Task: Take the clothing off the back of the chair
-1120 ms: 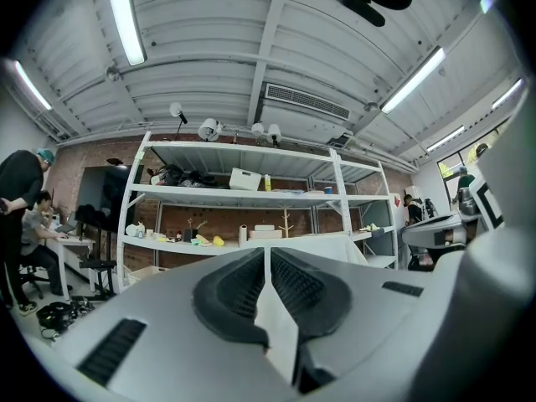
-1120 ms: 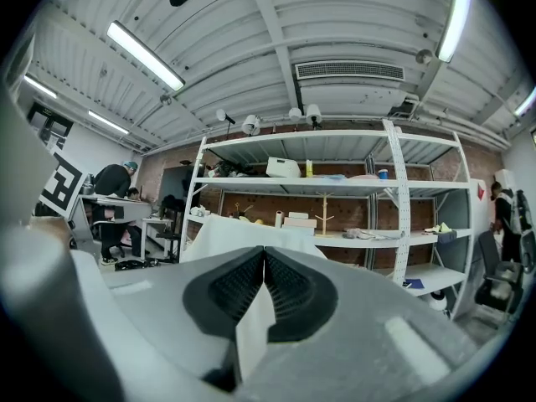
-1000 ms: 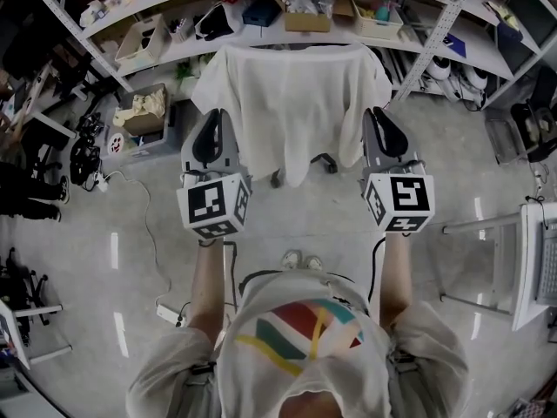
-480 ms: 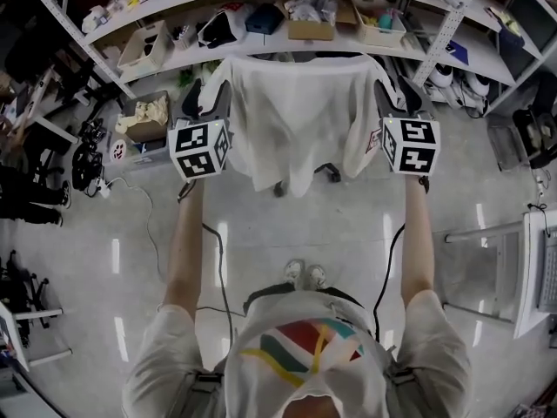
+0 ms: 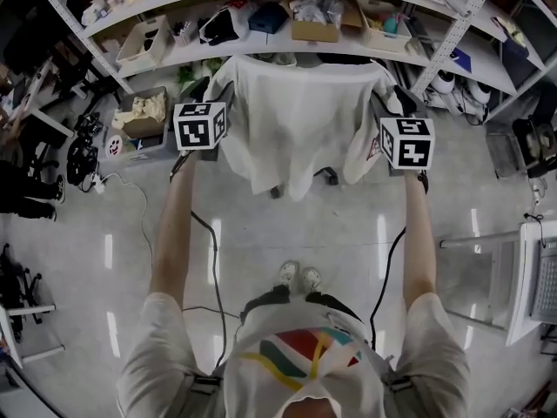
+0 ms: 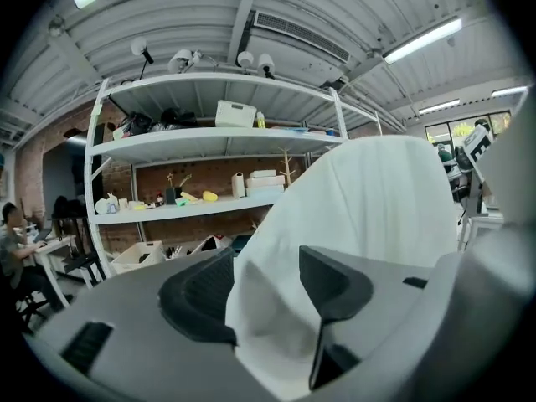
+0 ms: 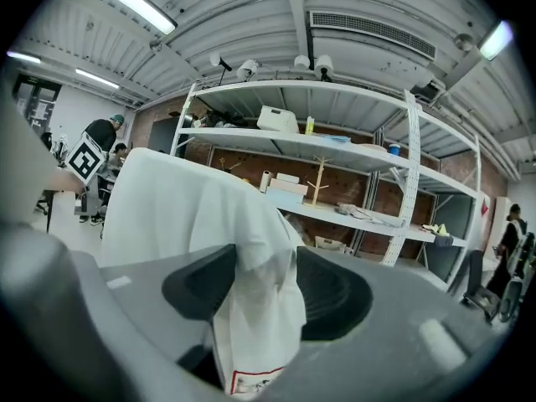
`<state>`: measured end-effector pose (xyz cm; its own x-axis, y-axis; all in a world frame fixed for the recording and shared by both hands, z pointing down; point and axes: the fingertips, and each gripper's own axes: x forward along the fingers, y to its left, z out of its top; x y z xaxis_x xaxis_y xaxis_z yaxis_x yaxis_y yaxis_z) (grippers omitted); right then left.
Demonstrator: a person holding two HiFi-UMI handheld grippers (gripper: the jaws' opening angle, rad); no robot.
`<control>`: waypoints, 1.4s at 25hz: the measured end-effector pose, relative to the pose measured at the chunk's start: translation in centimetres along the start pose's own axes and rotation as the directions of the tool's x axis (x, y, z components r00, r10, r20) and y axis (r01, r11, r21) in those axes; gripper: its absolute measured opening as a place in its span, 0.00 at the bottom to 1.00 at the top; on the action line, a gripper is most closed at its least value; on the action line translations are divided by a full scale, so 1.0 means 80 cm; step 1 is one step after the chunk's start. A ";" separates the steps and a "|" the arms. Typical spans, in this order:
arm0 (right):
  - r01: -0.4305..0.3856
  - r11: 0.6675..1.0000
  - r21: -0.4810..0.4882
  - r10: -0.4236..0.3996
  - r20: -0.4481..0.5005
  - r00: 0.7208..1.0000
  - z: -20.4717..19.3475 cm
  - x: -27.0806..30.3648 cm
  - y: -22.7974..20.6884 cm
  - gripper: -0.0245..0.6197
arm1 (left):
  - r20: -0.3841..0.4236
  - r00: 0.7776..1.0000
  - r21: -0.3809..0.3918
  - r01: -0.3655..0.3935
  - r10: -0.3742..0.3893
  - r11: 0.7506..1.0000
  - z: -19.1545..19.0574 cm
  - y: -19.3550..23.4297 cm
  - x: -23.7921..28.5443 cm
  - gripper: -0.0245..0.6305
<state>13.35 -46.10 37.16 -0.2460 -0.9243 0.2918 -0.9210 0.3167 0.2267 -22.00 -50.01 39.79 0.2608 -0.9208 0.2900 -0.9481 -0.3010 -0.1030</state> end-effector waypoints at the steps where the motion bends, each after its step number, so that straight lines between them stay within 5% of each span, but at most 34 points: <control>1: 0.002 1.000 0.002 -0.002 -0.001 1.000 0.000 0.002 0.000 0.38 | -0.009 1.000 -0.009 0.006 -0.006 1.000 -0.004 0.001 0.005 0.39; 9: -0.007 0.998 0.068 0.012 -0.074 0.997 -0.022 0.022 0.006 0.36 | -0.060 0.997 -0.014 0.054 -0.055 0.998 -0.004 -0.003 0.026 0.39; 13: -0.008 0.998 0.060 0.013 -0.087 0.996 -0.025 0.026 0.011 0.21 | -0.085 0.996 0.059 0.021 -0.016 0.998 -0.006 -0.007 0.030 0.12; 15: 0.010 0.999 0.039 -0.006 -0.094 0.996 -0.024 0.025 0.008 0.09 | -0.094 0.995 0.109 -0.008 0.019 0.994 -0.005 -0.012 0.033 0.07; 26: 0.088 0.996 -0.005 -0.088 -0.098 0.991 -0.025 0.020 -0.003 0.05 | -0.029 0.993 0.049 -0.113 0.114 0.992 -0.003 0.005 0.017 0.06; 35: 0.143 0.990 0.018 -0.142 -0.055 0.988 -0.015 0.007 -0.021 0.05 | 0.007 0.986 0.073 -0.165 0.165 0.984 0.012 0.011 -0.009 0.06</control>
<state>15.13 -46.86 38.07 -0.0956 -0.9467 0.3076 -0.9522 0.1770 0.2490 -22.83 -49.81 38.57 0.1018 -0.9596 0.2622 -0.9623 -0.1619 -0.2188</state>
